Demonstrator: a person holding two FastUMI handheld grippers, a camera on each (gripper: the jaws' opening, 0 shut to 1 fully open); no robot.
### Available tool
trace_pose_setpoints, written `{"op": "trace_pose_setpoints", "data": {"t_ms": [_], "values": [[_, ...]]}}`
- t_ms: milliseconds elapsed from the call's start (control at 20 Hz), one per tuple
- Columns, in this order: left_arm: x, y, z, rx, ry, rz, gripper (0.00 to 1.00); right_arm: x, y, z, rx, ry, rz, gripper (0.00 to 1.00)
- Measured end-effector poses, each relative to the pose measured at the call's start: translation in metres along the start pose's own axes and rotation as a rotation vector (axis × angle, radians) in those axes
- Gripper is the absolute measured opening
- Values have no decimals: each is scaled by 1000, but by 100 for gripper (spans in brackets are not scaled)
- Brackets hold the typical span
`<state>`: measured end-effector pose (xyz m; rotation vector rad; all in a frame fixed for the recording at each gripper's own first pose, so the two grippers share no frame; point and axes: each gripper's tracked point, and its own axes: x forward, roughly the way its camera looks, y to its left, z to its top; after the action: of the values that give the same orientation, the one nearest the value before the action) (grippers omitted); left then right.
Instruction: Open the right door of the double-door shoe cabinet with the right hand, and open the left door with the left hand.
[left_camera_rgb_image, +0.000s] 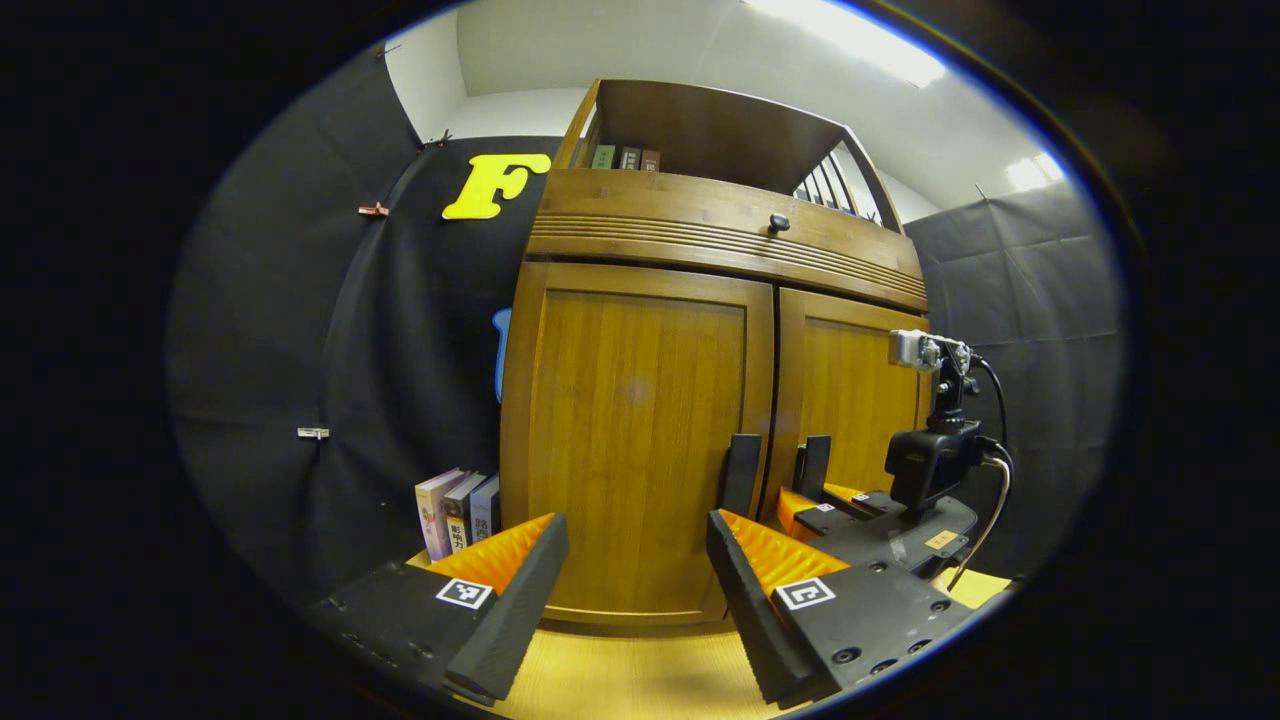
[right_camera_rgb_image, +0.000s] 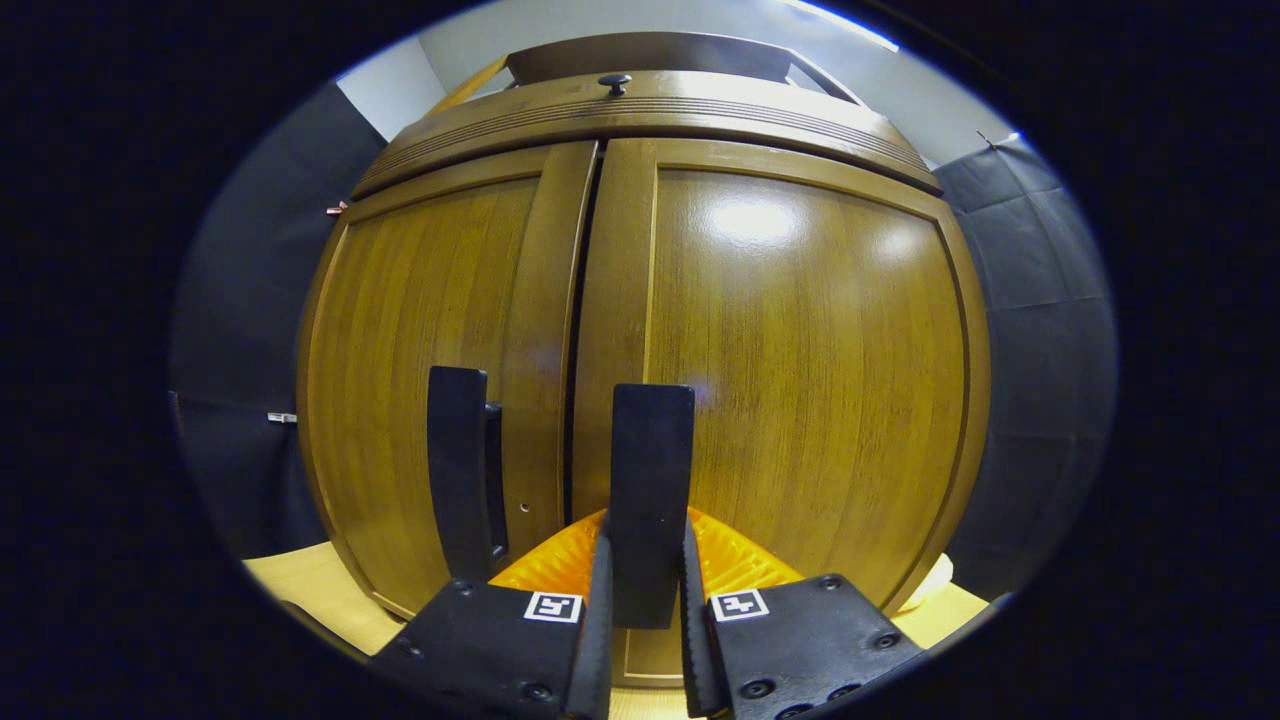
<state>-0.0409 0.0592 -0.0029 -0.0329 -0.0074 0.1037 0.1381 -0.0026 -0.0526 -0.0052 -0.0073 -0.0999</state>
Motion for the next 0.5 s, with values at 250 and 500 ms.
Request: {"op": "trace_pose_setpoints", "data": {"t_ms": [250, 500], "values": [[-2, 3, -2, -5, 9, 1, 88, -16, -2, 0, -20, 10, 11, 32], [-5, -9, -3, -17, 11, -28, 88, -44, -8, 2, -22, 21, 53, 32]]}}
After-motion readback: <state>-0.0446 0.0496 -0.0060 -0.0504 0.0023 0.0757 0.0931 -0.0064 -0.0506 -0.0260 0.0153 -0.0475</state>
